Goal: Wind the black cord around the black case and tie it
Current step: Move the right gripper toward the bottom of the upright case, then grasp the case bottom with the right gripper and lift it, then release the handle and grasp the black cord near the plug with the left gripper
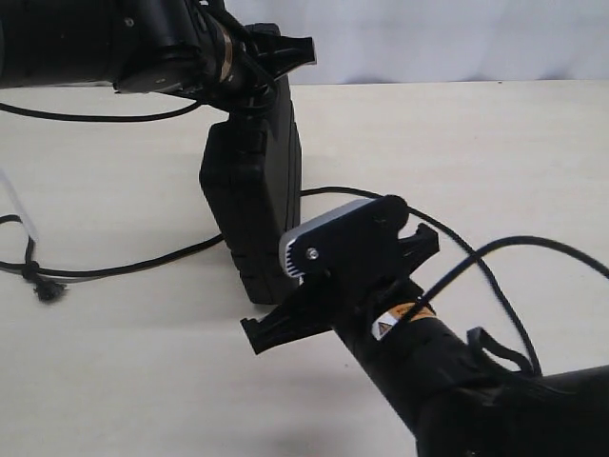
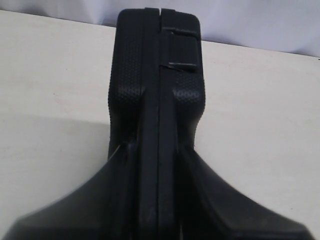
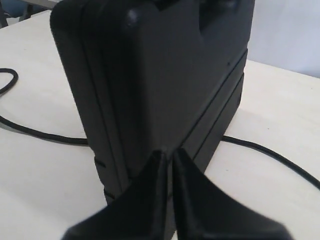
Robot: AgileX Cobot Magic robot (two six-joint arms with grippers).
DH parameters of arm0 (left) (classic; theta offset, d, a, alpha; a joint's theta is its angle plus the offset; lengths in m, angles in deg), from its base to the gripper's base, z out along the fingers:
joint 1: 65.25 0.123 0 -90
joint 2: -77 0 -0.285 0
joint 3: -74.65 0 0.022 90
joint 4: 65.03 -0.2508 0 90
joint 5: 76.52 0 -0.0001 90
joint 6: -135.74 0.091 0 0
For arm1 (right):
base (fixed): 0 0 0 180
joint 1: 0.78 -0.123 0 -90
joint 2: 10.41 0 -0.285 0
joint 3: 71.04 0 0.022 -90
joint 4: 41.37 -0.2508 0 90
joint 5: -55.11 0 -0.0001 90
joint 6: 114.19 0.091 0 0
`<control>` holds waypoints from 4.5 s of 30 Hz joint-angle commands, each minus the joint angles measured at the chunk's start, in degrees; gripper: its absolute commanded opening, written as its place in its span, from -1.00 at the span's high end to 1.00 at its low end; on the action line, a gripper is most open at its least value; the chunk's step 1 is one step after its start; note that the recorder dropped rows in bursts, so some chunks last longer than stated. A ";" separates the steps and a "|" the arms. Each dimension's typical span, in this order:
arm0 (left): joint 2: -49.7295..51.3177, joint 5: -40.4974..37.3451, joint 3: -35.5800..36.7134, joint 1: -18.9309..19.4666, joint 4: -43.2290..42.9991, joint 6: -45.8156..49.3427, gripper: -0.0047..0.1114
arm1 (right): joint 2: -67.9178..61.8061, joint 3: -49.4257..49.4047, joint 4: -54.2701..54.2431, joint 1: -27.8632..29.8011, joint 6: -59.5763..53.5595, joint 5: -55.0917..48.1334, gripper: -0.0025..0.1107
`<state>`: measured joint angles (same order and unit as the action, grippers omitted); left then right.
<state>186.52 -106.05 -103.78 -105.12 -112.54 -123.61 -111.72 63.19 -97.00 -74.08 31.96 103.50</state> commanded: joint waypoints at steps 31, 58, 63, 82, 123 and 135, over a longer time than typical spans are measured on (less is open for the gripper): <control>-0.46 3.78 -1.15 0.17 -0.82 -0.62 0.92 | -9.77 7.16 -5.39 -7.06 5.33 15.84 -0.98; -0.57 6.29 -1.15 0.17 0.14 -0.62 0.92 | -24.81 20.54 -7.36 0.69 -0.13 21.57 -0.98; -0.57 6.09 -1.15 0.17 0.14 -0.51 0.92 | -25.05 20.54 -7.36 3.27 -0.13 21.57 -0.98; -0.57 6.09 -1.15 0.17 0.24 -0.41 0.92 | -28.47 23.82 -3.39 6.16 -4.37 21.57 -0.97; -16.34 -26.71 -1.15 30.42 46.53 70.61 -0.54 | -28.47 23.82 -9.49 6.02 -9.04 21.57 0.88; -3.20 -23.53 17.07 36.59 53.80 61.97 -0.12 | -28.47 23.82 -8.21 6.02 -7.27 21.57 0.88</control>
<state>183.35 -131.12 -87.75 -68.58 -58.42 -57.23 -140.43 86.97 -104.04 -68.68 24.82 123.49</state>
